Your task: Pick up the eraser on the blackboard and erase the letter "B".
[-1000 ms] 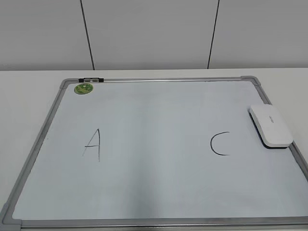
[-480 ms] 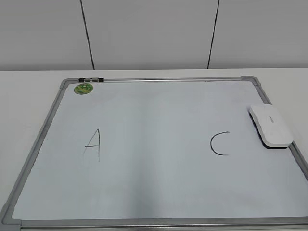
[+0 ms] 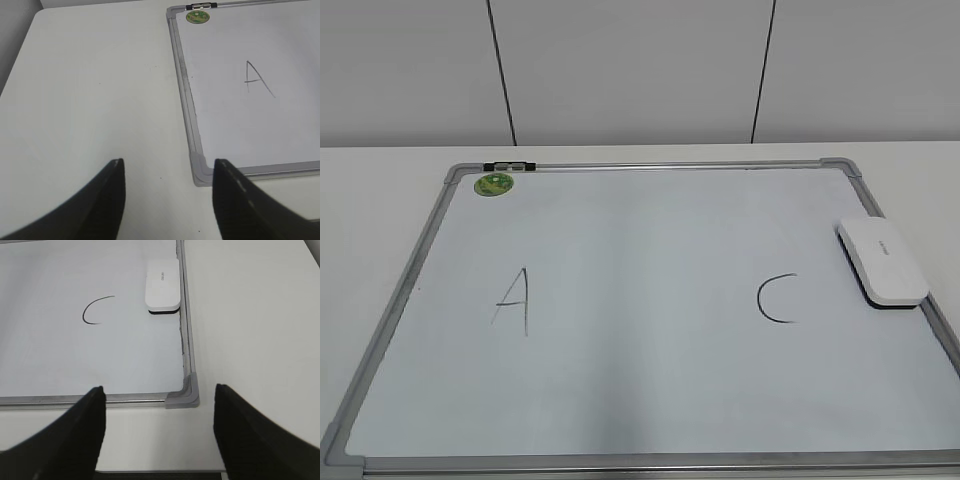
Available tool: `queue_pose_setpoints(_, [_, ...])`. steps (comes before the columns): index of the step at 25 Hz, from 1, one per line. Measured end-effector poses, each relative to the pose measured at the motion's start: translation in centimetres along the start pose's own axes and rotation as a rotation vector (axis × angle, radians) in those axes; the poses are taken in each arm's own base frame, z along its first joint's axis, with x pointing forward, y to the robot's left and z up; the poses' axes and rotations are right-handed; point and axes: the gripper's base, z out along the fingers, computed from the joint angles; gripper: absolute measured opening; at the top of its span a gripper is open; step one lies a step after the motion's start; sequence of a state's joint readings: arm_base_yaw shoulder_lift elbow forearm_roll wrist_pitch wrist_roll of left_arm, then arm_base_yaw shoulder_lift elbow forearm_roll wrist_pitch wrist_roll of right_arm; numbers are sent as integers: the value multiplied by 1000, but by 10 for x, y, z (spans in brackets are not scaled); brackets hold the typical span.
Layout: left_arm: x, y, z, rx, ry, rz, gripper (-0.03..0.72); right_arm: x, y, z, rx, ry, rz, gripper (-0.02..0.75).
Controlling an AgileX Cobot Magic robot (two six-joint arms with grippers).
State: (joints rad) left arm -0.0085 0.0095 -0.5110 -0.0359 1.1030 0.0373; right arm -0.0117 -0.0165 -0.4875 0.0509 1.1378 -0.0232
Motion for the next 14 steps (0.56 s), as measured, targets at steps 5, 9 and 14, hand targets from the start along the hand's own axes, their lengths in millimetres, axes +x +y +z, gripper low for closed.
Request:
queue_pose_setpoints(5, [0,0,0,0,0,0,410,0,0,0,0,0,0,503])
queue_pose_setpoints(9, [0,0,0,0,0,0,410,0,0,0,0,0,0,503])
queue_pose_setpoints(14, [0,0,0,0,0,0,410,0,0,0,0,0,0,502])
